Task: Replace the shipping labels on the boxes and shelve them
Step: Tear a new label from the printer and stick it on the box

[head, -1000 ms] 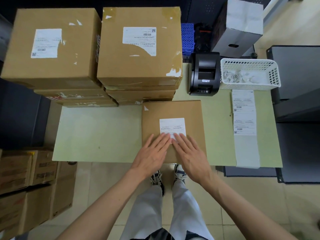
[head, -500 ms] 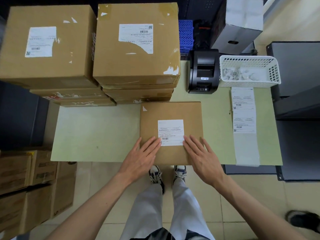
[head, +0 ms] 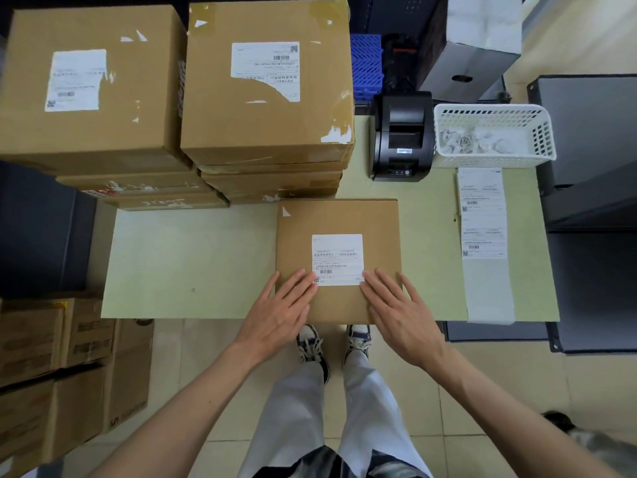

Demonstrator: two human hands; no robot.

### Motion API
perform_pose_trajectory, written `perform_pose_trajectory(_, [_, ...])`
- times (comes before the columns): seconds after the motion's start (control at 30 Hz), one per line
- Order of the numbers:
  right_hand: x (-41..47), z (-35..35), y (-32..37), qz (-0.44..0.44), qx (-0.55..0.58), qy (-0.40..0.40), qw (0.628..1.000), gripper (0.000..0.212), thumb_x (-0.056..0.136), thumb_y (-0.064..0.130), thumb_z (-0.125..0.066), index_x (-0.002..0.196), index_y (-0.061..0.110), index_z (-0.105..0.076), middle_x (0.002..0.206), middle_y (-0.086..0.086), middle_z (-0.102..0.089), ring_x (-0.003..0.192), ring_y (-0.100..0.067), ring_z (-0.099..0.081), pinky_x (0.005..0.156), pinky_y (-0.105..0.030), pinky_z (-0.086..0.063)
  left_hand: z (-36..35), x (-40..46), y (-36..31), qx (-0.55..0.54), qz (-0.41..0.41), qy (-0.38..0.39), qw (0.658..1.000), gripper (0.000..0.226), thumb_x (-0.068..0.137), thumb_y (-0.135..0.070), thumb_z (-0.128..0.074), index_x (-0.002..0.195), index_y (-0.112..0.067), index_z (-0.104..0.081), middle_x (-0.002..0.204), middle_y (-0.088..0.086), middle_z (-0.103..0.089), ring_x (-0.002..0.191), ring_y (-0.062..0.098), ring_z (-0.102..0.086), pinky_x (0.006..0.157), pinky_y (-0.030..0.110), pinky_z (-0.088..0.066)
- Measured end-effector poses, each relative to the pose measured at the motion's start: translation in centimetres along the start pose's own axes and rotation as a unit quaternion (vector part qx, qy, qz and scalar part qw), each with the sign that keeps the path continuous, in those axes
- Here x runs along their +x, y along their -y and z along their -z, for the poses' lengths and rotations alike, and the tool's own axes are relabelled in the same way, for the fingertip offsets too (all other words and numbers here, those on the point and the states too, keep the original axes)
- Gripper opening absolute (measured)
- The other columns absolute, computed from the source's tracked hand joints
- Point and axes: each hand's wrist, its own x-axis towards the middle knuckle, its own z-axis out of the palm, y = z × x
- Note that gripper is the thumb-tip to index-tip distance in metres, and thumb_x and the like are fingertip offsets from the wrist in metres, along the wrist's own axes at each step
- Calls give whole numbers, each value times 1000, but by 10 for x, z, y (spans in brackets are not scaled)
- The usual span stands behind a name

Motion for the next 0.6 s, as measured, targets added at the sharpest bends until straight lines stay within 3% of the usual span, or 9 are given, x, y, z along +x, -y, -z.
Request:
perform_pose_trajectory(0.07, [8,7,0,-22,14,-17,1000,48,103,33,-35,144,11,-47,156,-2,-36,147,-20,-27,119,-45,-19,2,10,2,-29,27,-18,999,50,107,-31,-28,151,-14,-44,162,-1,-34,151,16,-26,118,51,-29])
perform_pose_trajectory(0.27, [44,15,-5,-61,30,-25,997,52,105,35,-29,151,10,-35,159,-4,-30,147,-22,-25,119,-45,-18,6,48,16,-61,108,-27,992,55,108,-40,-29,158,-18,-28,166,-5,-22,154,13,-15,124,49,-18])
perform_pose_trajectory(0.6, [59,-2,-13,-84,34,1,996,55,104,40,-26,153,13,-28,163,1,-18,151,-20,-13,119,-48,-18,-4,61,22,-54,114,-17,992,56,108,-43,-23,160,-22,-23,168,-9,-12,155,10,-2,124,53,-15])
